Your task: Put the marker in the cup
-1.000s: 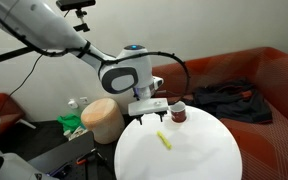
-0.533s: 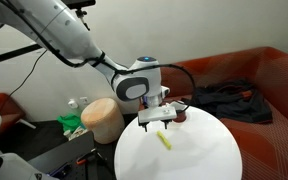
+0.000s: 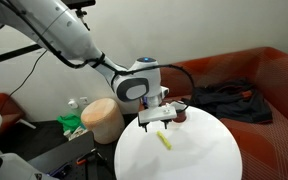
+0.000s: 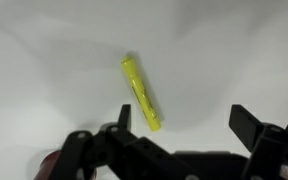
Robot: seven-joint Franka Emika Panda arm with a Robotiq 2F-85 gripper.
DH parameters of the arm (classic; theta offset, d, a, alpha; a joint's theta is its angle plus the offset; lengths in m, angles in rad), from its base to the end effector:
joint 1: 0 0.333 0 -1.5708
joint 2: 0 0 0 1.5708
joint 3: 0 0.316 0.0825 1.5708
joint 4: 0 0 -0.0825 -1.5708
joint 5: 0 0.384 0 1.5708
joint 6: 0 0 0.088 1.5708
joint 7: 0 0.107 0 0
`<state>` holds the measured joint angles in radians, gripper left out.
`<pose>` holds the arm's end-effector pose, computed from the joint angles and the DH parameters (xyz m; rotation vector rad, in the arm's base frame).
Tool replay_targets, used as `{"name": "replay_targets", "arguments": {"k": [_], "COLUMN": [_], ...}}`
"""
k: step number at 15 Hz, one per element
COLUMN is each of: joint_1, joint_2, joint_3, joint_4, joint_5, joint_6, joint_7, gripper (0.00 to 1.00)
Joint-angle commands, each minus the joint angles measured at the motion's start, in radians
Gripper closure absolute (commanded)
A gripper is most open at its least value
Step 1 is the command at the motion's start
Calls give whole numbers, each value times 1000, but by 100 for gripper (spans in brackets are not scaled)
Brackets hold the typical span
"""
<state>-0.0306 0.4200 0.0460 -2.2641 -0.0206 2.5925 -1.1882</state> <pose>0.5256 0.0095 0.1655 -2.5273 -1.7636 0.1092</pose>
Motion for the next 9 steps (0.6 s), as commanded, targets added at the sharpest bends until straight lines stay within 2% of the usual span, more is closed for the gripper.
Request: {"name": "replay_targets", "arguments": {"k": [1,9], "joint_1": [-22,-48], "joint_2": [29,111], "joint_3": [19,40], "joint_4": [-1,3], "joint_5": [-57,-134], "joint_6": [76,198], "joint_7": [-5,-20], "gripper": [0,0]}}
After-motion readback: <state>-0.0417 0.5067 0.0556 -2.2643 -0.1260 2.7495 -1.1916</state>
